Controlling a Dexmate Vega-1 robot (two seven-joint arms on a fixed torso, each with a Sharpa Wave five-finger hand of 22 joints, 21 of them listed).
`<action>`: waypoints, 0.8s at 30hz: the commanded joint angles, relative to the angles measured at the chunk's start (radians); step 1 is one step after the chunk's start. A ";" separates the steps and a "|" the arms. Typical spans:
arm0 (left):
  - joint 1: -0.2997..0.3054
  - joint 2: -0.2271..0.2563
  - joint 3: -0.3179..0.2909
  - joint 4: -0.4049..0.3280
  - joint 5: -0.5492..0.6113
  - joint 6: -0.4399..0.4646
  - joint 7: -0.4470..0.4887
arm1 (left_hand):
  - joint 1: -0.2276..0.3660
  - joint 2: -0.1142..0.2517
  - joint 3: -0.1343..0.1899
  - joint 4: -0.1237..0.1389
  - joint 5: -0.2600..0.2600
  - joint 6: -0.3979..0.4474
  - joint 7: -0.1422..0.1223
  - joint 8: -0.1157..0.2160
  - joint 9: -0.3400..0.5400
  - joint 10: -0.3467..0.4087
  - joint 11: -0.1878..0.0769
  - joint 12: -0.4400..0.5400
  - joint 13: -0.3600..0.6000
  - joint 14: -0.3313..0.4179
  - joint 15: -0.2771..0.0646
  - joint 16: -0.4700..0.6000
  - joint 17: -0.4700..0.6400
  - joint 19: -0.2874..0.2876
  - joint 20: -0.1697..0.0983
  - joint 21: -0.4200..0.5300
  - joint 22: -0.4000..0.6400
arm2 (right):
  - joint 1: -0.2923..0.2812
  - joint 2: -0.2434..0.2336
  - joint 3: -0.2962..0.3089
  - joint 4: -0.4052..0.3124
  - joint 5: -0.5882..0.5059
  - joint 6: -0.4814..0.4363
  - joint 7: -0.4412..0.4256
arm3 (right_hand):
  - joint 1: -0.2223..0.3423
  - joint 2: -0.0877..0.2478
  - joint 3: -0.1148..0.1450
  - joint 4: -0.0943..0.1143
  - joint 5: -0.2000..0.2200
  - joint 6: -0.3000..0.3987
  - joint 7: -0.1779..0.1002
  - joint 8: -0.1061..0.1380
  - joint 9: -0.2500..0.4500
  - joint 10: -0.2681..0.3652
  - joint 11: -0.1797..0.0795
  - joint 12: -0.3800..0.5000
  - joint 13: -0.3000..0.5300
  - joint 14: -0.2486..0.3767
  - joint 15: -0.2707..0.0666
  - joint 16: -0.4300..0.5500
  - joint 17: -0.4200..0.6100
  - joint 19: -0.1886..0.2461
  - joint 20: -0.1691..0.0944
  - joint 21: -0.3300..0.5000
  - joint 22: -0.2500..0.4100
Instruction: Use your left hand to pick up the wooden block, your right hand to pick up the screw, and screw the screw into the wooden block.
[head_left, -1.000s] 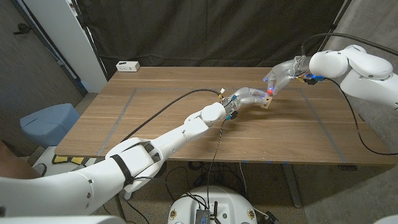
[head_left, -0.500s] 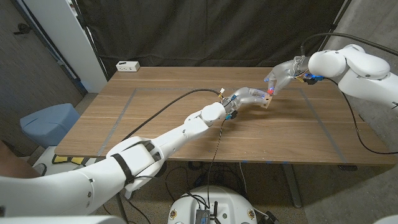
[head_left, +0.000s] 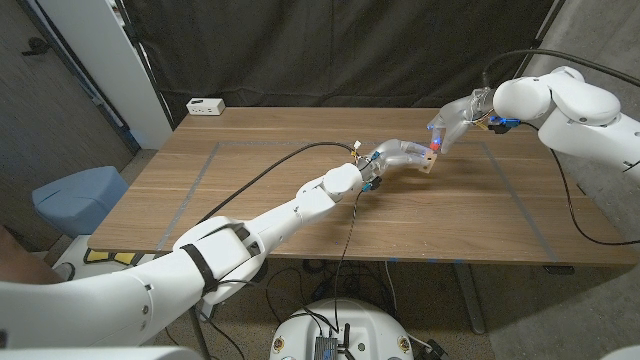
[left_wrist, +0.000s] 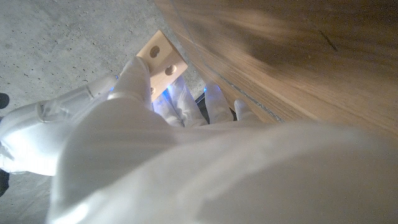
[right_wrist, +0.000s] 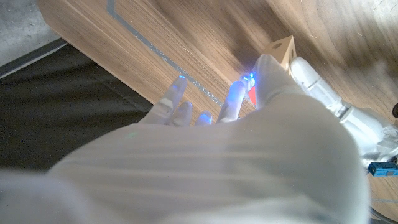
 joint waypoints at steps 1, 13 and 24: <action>-0.009 -0.006 0.001 0.021 0.001 -0.015 -0.003 | -0.011 0.026 0.021 0.011 0.009 0.094 0.024 0.006 0.002 0.012 0.001 0.010 0.094 0.007 -0.053 -0.002 0.003 -0.003 0.000 -0.001 0.002 | 0.034 0.016 -0.017 -0.010 -0.007 -0.062 0.083 | -0.028 -0.004 -0.009 0.006 -0.002 -0.029 0.011 -0.015 -0.006 -0.020 0.005 -0.004 0.003 -0.017 -0.060 -0.009 0.001 -0.012 -0.014 -0.005 0.002; -0.001 0.002 0.003 -0.001 0.009 -0.012 0.003 | -0.010 0.025 0.021 0.009 0.009 0.093 0.022 0.005 0.002 0.012 0.001 0.010 0.094 0.008 -0.052 -0.002 0.002 -0.003 -0.001 -0.001 0.002 | 0.044 0.013 -0.012 -0.032 0.032 -0.112 0.108 | -0.102 -0.001 -0.034 0.029 -0.005 -0.088 0.042 -0.045 -0.018 -0.066 0.034 -0.004 0.003 -0.045 -0.037 -0.011 -0.001 -0.031 0.031 -0.005 0.003; 0.013 0.015 0.003 -0.040 0.016 0.003 0.014 | -0.009 0.025 0.022 0.009 0.008 0.092 0.023 0.005 0.002 0.014 0.002 0.011 0.094 0.007 -0.053 -0.002 0.003 -0.003 -0.001 -0.001 0.002 | 0.042 -0.002 0.001 -0.043 0.098 -0.129 0.087 | -0.136 0.001 -0.046 0.037 -0.007 -0.089 0.078 -0.048 -0.023 -0.072 0.063 0.001 0.003 -0.047 -0.024 -0.009 -0.004 -0.030 0.048 -0.002 0.003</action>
